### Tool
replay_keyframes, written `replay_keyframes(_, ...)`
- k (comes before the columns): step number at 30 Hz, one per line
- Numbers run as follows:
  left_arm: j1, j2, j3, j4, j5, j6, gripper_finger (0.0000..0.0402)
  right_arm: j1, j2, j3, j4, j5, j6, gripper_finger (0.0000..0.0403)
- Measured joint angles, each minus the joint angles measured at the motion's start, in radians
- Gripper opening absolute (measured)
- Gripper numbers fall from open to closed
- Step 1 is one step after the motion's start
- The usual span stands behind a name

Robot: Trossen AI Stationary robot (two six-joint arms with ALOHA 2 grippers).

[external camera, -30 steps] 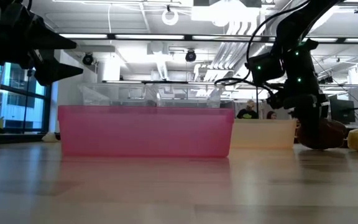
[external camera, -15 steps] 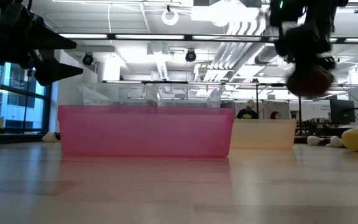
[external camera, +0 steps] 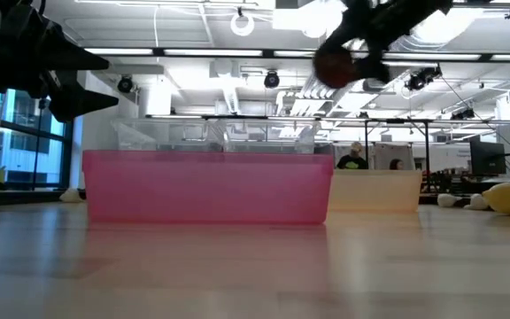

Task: Sort produce into baskets
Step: Put the red apple into the right transparent bin

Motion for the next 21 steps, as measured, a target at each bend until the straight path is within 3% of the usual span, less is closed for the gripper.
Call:
replay_keyframes(5, 0.000, 0.000, 0.000, 0.000, 0.000, 0.000, 0.0390, 0.000, 0.178, 0.006, 0.292, 0.024, -0.011, 0.0342)
replay_keyframes(9, 0.000, 0.000, 0.000, 0.000, 0.000, 0.000, 0.0390, -0.003, 0.272, 0.024, 0.470, 0.025, 0.076, 0.0381)
replay_keyframes(18, 0.000, 0.000, 0.000, 0.000, 0.000, 0.000, 0.0390, -0.003, 0.373, 0.032, 0.604, 0.047, 0.090, 0.0395)
replay_keyframes(21, 0.000, 0.000, 0.000, 0.000, 0.000, 0.000, 0.0390, -0.010, 0.363, 0.032, 0.601, -0.001, 0.081, 0.0395)
